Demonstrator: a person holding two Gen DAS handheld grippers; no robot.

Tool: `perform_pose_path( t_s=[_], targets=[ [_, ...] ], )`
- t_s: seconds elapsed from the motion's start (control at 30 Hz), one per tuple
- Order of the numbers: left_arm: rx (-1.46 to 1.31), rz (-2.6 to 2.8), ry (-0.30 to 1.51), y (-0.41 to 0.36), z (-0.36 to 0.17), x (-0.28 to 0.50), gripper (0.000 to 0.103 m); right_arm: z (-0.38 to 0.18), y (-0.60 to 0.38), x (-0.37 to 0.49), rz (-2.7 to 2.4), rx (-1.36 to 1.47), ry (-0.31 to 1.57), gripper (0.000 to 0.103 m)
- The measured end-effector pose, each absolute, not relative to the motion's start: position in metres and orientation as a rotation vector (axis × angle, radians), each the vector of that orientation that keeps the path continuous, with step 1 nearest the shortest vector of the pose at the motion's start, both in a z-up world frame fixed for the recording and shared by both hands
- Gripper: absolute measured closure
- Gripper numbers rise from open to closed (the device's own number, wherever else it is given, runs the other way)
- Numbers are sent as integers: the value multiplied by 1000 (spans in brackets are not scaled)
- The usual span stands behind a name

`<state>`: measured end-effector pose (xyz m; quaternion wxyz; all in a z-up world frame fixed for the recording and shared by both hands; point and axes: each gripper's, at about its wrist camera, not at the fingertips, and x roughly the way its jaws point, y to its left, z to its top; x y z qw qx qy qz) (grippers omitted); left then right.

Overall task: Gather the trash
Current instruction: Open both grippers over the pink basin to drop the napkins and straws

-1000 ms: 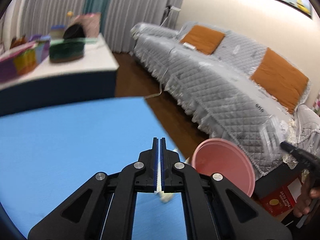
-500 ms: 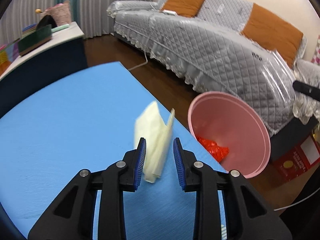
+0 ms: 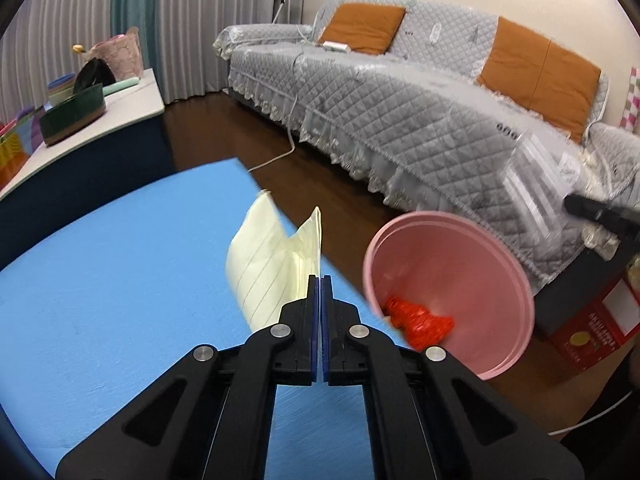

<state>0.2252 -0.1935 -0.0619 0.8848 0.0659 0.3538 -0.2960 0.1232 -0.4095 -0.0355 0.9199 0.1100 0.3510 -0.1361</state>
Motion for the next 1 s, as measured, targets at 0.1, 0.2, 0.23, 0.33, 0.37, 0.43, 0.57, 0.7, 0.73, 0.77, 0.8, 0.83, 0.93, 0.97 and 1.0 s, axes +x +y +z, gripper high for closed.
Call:
perform_pose_path(
  t_s=[0.1, 0.2, 0.23, 0.33, 0.37, 0.43, 0.57, 0.7, 0.73, 0.77, 0.8, 0.83, 0.93, 0.97, 1.0],
  targets=[
    [103, -661, 722, -205, -50, 219, 102, -36, -409, 124, -279, 226, 725, 95],
    [84, -712, 703, -220, -39, 208, 102, -36, -409, 123, -280, 223, 728, 95],
    [83, -724, 699, -227, -37, 206, 102, -37, -410, 123, -281, 222, 730, 95],
    [68, -760, 694, -242, -32, 200, 102, -40, -411, 123, -285, 218, 740, 95],
    [63, -769, 695, -247, -31, 199, 102, -41, -412, 123, -286, 217, 742, 95],
    [53, -778, 700, -255, -31, 198, 102, -44, -414, 124, -287, 214, 752, 95],
    [40, -793, 722, -268, -36, 199, 102, -49, -418, 125, -287, 212, 764, 95],
    [46, -816, 758, -280, -42, 203, 102, -54, -422, 127, -285, 211, 775, 95],
    [46, -819, 769, -283, -43, 204, 101, -55, -422, 128, -285, 212, 777, 95],
    [46, -819, 779, -284, -45, 206, 93, -56, -423, 129, -286, 214, 781, 94],
    [43, -815, 785, -285, -46, 207, 87, -58, -424, 130, -285, 219, 788, 91],
    [34, -809, 785, -283, -47, 208, 72, -60, -426, 132, -289, 222, 795, 89],
    [11, -797, 779, -278, -46, 209, 65, -66, -430, 135, -309, 231, 821, 72],
    [7, -796, 779, -276, -45, 210, 65, -67, -431, 135, -315, 233, 822, 69],
    [5, -794, 778, -274, -44, 210, 65, -67, -433, 136, -320, 238, 823, 66]
  ],
)
